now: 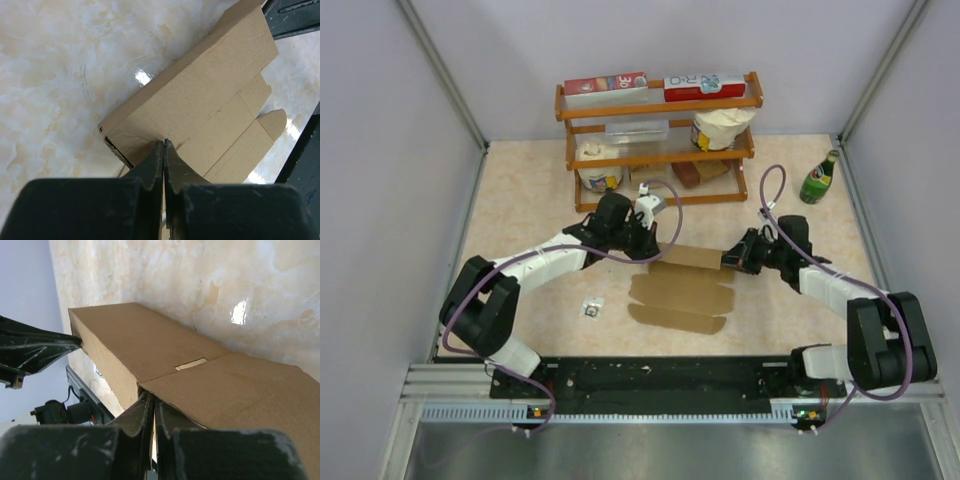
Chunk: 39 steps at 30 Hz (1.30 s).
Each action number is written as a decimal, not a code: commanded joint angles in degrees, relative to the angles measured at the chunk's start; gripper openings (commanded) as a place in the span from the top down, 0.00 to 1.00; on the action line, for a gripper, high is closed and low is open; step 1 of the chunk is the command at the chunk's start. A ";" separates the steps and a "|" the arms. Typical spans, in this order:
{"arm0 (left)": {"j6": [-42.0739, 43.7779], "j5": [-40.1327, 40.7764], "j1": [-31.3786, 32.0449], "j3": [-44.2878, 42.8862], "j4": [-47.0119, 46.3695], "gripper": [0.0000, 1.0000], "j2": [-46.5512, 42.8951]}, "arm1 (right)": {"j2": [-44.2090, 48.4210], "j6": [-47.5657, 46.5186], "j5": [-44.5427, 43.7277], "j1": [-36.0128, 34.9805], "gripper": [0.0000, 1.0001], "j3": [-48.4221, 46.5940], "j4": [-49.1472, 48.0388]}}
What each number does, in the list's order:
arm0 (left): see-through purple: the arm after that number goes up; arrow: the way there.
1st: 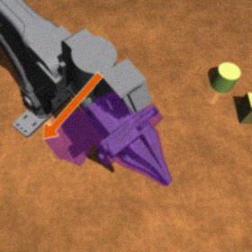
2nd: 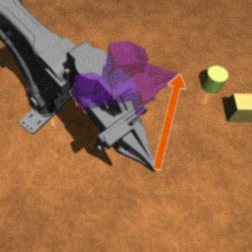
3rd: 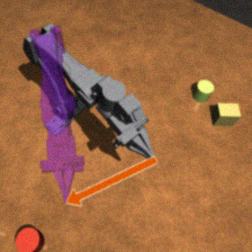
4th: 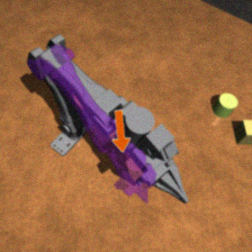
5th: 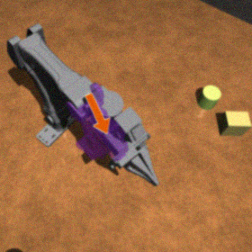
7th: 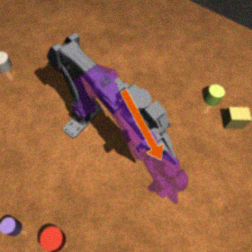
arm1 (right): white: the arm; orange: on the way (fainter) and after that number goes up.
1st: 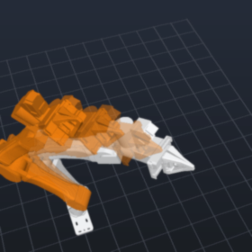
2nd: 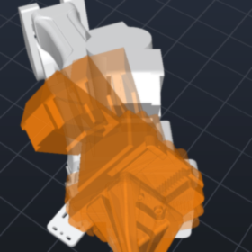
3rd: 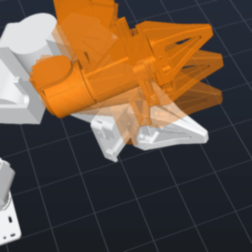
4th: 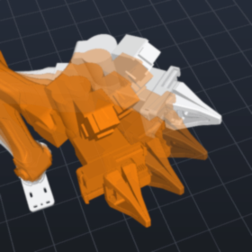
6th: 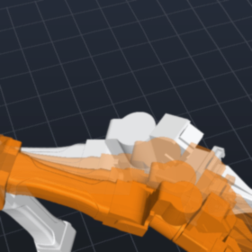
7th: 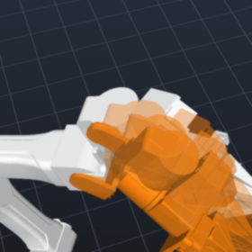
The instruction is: Fold the paper box
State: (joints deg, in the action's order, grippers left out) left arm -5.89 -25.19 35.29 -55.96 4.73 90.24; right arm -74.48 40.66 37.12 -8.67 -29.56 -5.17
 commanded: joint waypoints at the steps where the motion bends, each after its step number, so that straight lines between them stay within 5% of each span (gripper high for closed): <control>1: -0.35 -0.04 0.13 1.65 0.10 1.00 -2.70 | -1.89 -0.05 4.88 1.55 1.00 -1.72 -5.91; 7: -0.79 0.40 0.13 2.79 0.19 1.00 -4.10 | -4.71 -7.78 1.82 1.64 0.96 -8.13 3.21; 17: -0.79 0.41 0.13 2.53 0.10 1.00 -3.67 | -1.55 -19.30 -18.30 1.64 0.85 -11.92 20.63; 31: -0.70 0.05 0.04 2.35 0.19 1.00 -3.31 | -8.13 -19.66 -26.22 1.64 0.83 -12.36 16.51; 39: -0.88 -0.21 0.22 2.18 0.19 1.00 -2.96 | -11.56 -18.52 -25.61 1.37 1.00 -11.57 11.24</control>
State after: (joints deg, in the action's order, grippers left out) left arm -6.35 -24.80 35.31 -53.76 4.99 87.74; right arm -84.99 21.82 11.99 -7.42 -39.57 10.98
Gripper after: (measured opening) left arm 0.009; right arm 0.010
